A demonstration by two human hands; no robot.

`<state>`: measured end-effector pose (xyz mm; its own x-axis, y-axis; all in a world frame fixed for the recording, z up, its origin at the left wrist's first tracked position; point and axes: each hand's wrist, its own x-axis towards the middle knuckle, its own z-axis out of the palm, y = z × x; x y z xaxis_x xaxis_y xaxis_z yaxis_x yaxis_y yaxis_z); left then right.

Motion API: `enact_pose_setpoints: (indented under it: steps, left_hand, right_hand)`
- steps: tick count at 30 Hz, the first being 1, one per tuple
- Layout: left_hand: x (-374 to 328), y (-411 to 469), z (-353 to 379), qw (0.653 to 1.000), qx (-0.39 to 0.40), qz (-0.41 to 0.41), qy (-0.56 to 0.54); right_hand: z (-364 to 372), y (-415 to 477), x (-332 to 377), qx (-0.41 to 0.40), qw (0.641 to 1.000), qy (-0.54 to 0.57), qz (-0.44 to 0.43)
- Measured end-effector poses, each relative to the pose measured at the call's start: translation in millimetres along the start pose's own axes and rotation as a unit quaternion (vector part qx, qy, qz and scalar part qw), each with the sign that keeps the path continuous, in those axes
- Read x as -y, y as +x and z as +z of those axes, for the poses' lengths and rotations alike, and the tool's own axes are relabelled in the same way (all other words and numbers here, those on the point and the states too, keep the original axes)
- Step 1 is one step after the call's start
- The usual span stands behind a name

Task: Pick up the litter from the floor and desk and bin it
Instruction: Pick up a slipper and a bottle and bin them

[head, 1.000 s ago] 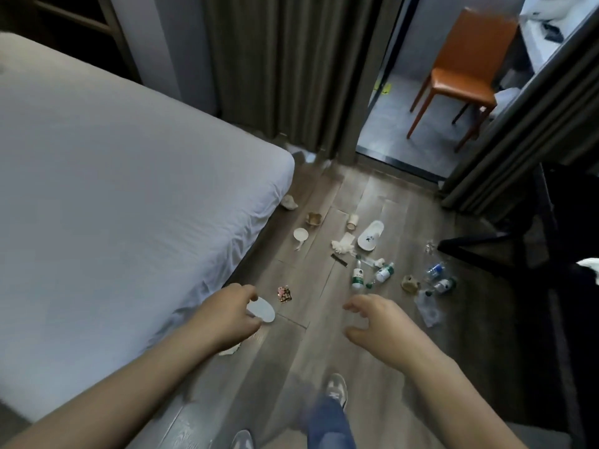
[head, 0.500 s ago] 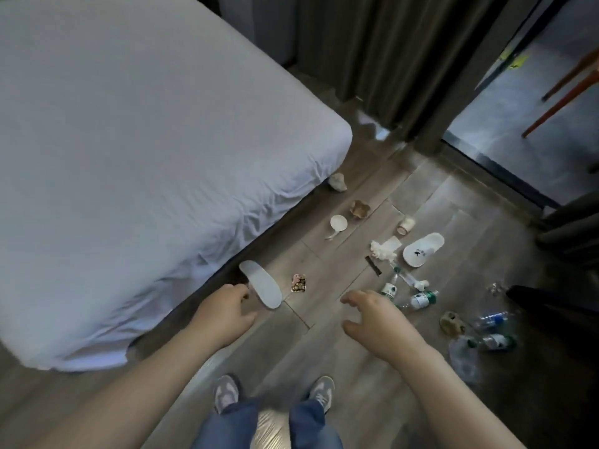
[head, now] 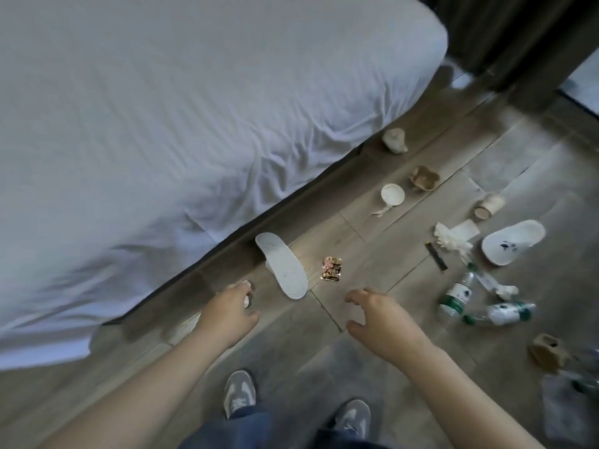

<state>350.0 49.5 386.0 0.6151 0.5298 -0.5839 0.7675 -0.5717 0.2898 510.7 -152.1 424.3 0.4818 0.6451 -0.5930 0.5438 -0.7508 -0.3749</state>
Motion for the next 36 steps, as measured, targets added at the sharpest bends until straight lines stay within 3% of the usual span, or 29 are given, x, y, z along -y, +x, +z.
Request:
enact_pose_setpoints:
  steps: [6,12,18,26,36]
  left_hand:
    - [78,108,115,0.999,-0.017,-0.011,-0.038]
    - [143,201,212,0.995,-0.088,-0.035,0.02]
    - [189,237,261,0.993,-0.11,-0.022,-0.042]
    - [195,235,284,0.993,-0.106,-0.027,-0.046]
    - [157,213,305,0.988,-0.074,0.117,-0.068]
  right_hand:
    - [112,119,-33,-0.016,0.997,-0.037,-0.06]
    - [205,236,-59,-0.051,0.973,-0.153,-0.167]
    - [258,255,-76,-0.047,0.96,-0.171,-0.217]
    - [269,216,-93,-0.019,0.969,-0.155,-0.194]
    - [260,235,-145,-0.013,0.982,-0.172,-0.075]
